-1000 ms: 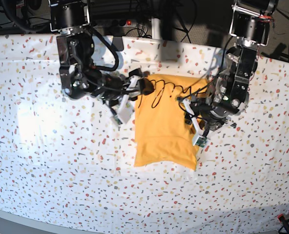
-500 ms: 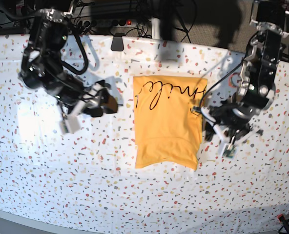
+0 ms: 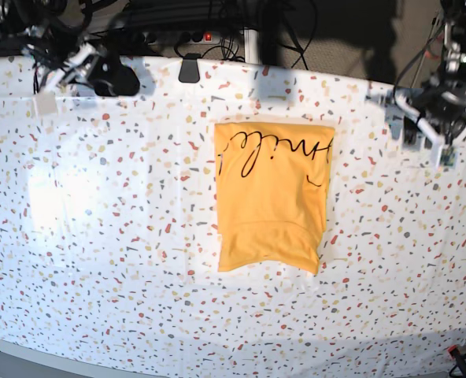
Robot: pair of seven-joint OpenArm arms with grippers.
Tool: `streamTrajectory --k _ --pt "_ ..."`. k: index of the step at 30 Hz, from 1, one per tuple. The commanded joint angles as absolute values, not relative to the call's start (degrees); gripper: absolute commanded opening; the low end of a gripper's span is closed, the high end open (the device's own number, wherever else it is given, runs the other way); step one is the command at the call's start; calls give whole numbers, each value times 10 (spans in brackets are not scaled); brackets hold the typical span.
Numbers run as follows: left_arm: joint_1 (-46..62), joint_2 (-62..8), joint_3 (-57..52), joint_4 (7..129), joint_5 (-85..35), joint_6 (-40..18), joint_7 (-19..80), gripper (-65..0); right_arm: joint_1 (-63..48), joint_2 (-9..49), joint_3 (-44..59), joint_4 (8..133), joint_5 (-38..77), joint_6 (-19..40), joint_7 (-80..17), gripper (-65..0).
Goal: Fold the T-shirt properly
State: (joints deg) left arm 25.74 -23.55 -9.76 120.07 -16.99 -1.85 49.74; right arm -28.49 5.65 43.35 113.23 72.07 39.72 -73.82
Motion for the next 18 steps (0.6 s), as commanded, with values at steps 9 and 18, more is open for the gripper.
streamTrajectory --k 9,18 --pt "466 -236 -152 1221 -165 -44 457 -418 -416 41 453 1139 755 400 -775 -345" --pt "336 -196 -94 772 -166 -162 357 -418 -386 75 358 910 521 400 -553 -345"
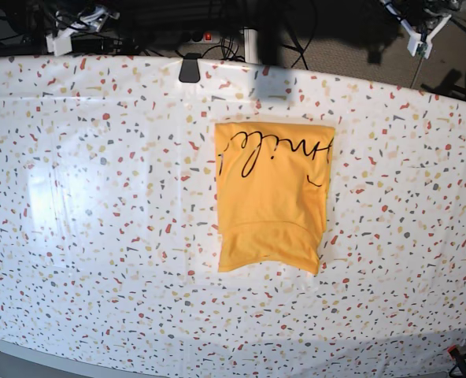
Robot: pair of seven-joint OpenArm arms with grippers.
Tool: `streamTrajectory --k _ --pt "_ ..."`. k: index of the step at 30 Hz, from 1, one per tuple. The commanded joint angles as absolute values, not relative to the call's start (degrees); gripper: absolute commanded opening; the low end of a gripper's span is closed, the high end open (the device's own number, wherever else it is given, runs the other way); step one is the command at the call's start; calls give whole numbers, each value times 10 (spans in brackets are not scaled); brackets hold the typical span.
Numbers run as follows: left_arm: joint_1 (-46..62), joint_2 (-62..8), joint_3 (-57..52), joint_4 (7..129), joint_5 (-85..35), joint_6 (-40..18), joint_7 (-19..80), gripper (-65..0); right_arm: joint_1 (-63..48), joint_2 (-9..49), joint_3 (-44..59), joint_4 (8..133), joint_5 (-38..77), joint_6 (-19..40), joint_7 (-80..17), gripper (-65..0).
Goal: Fold the T-shirt properly
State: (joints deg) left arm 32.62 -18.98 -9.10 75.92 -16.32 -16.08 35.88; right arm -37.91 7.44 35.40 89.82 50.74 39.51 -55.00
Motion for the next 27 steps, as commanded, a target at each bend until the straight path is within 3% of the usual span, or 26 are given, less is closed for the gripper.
streamTrajectory --k 1,7,14,18,27 --pt "311 -191 -85 708 -166 -162 357 -418 -377 87 337 866 493 400 -530 -345" --pt "214 -148 -66 465 -151 -164 297 -418 -293 159 207 586 311 400 -334 -345" --pt "200 -121 -66 427 -39 -172 164 -418 -161 183 111 325 166 400 -116 -345" --pt "195 -123 -66 427 -41 -171 162 -418 -131 183 58 278 141 400 -78 -345" --pt "189 -107 -66 427 -41 -171 188 -418 -121 183 -57 307 141 400 -72 -345"
